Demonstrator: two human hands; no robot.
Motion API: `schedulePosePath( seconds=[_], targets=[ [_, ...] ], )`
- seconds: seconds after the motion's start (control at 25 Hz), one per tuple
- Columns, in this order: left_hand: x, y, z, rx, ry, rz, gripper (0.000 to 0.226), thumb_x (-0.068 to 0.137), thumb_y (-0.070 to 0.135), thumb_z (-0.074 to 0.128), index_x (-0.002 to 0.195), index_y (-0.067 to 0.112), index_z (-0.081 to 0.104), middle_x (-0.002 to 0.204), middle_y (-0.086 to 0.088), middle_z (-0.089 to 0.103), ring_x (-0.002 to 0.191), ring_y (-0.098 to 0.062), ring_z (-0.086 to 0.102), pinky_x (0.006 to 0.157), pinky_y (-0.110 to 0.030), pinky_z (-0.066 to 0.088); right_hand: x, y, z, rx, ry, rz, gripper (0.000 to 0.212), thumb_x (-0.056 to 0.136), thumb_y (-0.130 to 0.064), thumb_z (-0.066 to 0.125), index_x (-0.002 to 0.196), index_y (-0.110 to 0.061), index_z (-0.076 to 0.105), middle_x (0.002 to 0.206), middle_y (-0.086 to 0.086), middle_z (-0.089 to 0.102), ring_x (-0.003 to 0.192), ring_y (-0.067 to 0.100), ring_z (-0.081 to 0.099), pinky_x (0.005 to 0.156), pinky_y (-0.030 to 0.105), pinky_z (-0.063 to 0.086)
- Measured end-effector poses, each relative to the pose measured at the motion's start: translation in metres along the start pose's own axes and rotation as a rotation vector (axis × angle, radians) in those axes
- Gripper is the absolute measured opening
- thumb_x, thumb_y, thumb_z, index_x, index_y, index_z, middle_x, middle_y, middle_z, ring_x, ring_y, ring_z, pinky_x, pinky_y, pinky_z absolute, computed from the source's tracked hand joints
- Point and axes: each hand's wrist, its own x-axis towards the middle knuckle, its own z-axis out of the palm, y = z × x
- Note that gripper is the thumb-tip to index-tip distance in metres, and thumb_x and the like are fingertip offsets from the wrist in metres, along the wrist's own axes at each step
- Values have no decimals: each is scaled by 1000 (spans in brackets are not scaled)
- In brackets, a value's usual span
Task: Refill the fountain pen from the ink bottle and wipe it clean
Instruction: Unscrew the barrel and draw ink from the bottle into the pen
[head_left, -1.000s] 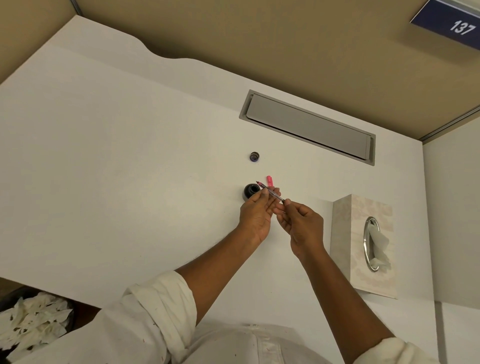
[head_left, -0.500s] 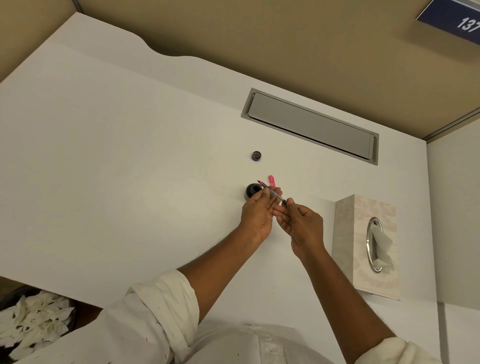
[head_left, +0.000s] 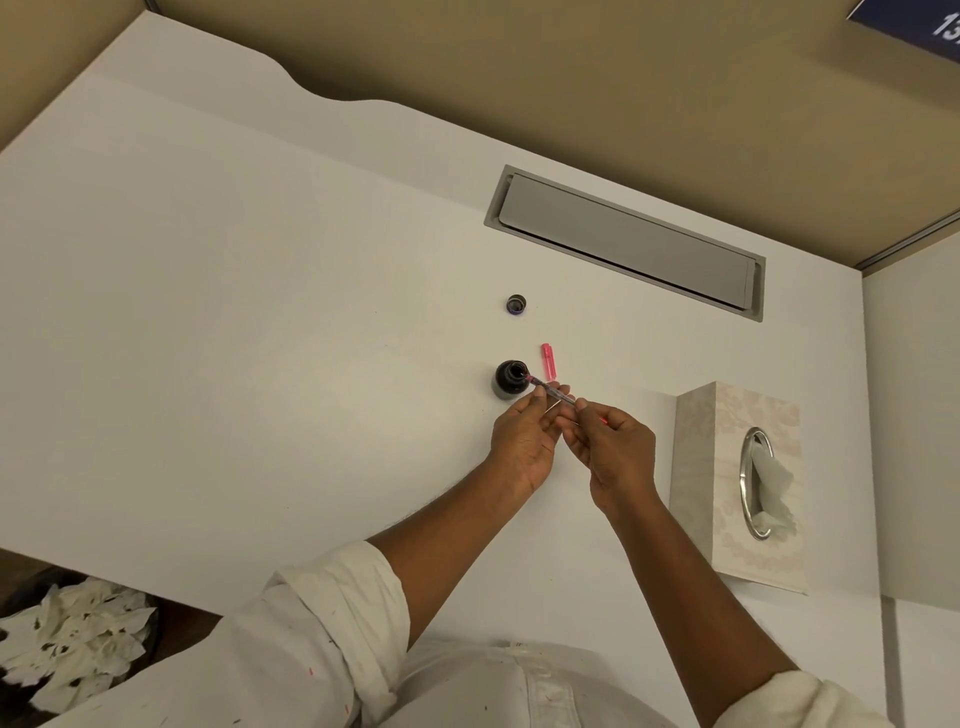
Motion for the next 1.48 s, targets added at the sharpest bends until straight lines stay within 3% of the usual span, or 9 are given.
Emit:
schedulePosePath(
  seconds=[0.24, 0.36, 0.48, 0.56, 0.64, 0.84, 1.0, 1.2, 1.48],
  targets=[
    [-8, 5, -7, 217, 78, -31, 19, 94, 15, 48, 95, 5, 64, 89, -9, 70, 77, -17, 69, 66, -23, 57, 8, 0, 0, -48, -8, -55, 8, 88, -11, 66, 83, -9, 72, 73, 8, 75, 71, 17, 73, 61, 21, 56],
    [-7, 32, -18, 502, 334, 232, 12, 85, 5, 55, 80, 12, 64, 77, -4, 65, 66, -17, 60, 59, -20, 50, 14, -4, 3, -170, -22, -125, 9, 87, -12, 65, 81, -11, 71, 72, 9, 74, 70, 20, 73, 63, 24, 57],
    [-7, 72, -28, 879, 435, 592, 12, 83, 11, 60, 88, 18, 68, 91, 1, 65, 75, -10, 56, 63, -10, 42, 20, -9, 6, -366, -31, -241, 11, 87, -13, 64, 79, -14, 71, 71, 6, 74, 66, 17, 73, 66, 29, 59],
    [-2, 94, -28, 1131, 333, 744, 13, 82, 12, 63, 91, 18, 71, 100, -2, 63, 79, -10, 55, 71, -10, 42, 22, -12, 8, -479, -41, -321, 12, 86, -13, 62, 78, -16, 70, 70, 2, 73, 62, 11, 71, 66, 26, 58],
    [8, 106, -22, 1342, 170, 789, 16, 79, 10, 67, 92, 16, 73, 104, -5, 61, 93, -17, 54, 84, -24, 44, 25, -17, 10, -617, -68, -422, 12, 87, -11, 61, 80, -15, 69, 69, 0, 72, 57, 3, 69, 62, 19, 57],
    [29, 102, -6, 1692, -173, 646, 27, 79, 13, 69, 105, 19, 71, 128, -3, 51, 121, -22, 38, 101, -32, 34, 33, -31, 18, -818, -145, -518, 9, 88, -10, 61, 84, -10, 69, 70, 2, 69, 59, 6, 68, 62, 19, 54],
    [38, 98, -6, 1717, -258, 575, 29, 79, 10, 69, 107, 18, 70, 133, -3, 48, 126, -21, 34, 103, -28, 29, 41, -46, 23, -987, -225, -588, 10, 88, -11, 62, 85, -6, 70, 72, 5, 70, 60, 14, 67, 60, 12, 48],
    [40, 94, -10, 1659, -238, 609, 23, 81, 14, 68, 104, 12, 71, 128, -4, 53, 124, -21, 40, 100, -25, 31, 49, -62, 33, -1151, -317, -692, 13, 89, -11, 61, 91, -3, 71, 78, 10, 72, 69, 24, 68, 69, 33, 55],
    [44, 83, -14, 1569, -217, 663, 19, 82, 12, 64, 99, 8, 73, 123, -6, 58, 119, -21, 44, 96, -20, 30, 50, -71, 41, -1275, -412, -733, 15, 89, -10, 59, 96, -2, 70, 84, 16, 72, 74, 29, 65, 72, 41, 54]
  ],
)
